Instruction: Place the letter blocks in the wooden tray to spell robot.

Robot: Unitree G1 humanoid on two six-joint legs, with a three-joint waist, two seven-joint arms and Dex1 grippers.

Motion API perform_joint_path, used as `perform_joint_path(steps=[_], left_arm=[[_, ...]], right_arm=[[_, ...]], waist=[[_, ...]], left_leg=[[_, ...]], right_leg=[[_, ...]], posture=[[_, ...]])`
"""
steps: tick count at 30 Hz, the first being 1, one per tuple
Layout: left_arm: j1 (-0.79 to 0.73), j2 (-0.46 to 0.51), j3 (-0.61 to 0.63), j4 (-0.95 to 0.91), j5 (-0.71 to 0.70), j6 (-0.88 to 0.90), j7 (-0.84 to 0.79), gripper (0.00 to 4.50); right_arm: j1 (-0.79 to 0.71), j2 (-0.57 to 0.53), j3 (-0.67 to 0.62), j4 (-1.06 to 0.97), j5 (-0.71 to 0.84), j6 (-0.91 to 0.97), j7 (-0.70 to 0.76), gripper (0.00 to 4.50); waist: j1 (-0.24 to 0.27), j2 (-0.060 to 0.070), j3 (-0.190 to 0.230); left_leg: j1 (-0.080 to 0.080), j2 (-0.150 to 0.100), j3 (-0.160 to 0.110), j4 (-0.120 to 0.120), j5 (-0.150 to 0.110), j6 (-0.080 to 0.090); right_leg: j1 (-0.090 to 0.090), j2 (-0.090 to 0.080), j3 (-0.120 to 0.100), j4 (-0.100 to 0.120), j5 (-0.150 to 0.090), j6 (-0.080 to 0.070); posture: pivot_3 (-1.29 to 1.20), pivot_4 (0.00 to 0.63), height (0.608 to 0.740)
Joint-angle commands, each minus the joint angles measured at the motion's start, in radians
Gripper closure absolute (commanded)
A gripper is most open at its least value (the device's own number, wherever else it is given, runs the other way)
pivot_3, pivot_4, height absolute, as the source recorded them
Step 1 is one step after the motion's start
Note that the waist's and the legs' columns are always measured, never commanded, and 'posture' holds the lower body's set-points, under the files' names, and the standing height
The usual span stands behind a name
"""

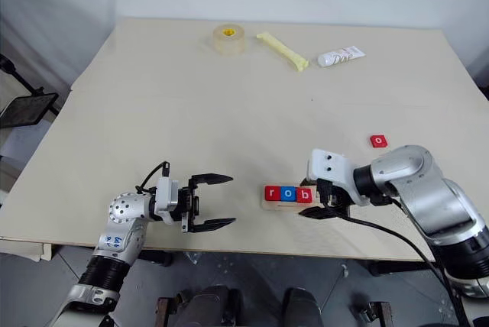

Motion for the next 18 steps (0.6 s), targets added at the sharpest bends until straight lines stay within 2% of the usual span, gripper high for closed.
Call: perform_joint_path(steps=[1, 6, 7, 18], left_arm=[[-0.002, 0.001, 0.003, -0.013, -0.003, -0.009, 0.001, 0.00], [0.013, 0.008, 0.003, -0.037, -0.005, 0.000, 0.007, 0.00], [0.014, 0.009, 0.003, -0.040, -0.005, 0.002, 0.009, 0.00], [0.038, 0.021, 0.003, -0.071, -0.006, 0.015, 0.021, 0.00]], right_arm=[[0.011, -0.013, -0.010, -0.020, 0.016, -0.012, -0.014, 2.63], [0.004, 0.004, 0.028, 0.030, -0.008, -0.051, -0.027, 4.37], [0.000, 0.006, 0.033, 0.037, -0.009, -0.055, -0.029, 4.47], [-0.023, 0.014, 0.076, 0.127, -0.038, -0.123, -0.030, 4.47]], waist=[[0.000, 0.000, 0.000], [0.000, 0.000, 0.000], [0.000, 0.000, 0.000], [0.000, 0.000, 0.000]], left_leg=[[0.000, 0.000, 0.000, 0.000, 0.000, 0.000], [0.000, 0.000, 0.000, 0.000, 0.000, 0.000], [0.000, 0.000, 0.000, 0.000, 0.000, 0.000], [0.000, 0.000, 0.000, 0.000, 0.000, 0.000]], right_leg=[[0.000, 0.000, 0.000, 0.000, 0.000, 0.000], [0.000, 0.000, 0.000, 0.000, 0.000, 0.000], [0.000, 0.000, 0.000, 0.000, 0.000, 0.000], [0.000, 0.000, 0.000, 0.000, 0.000, 0.000]], posture=[[0.00, 0.150, 0.740], [0.00, 0.150, 0.740], [0.00, 0.150, 0.740], [0.00, 0.150, 0.740]])
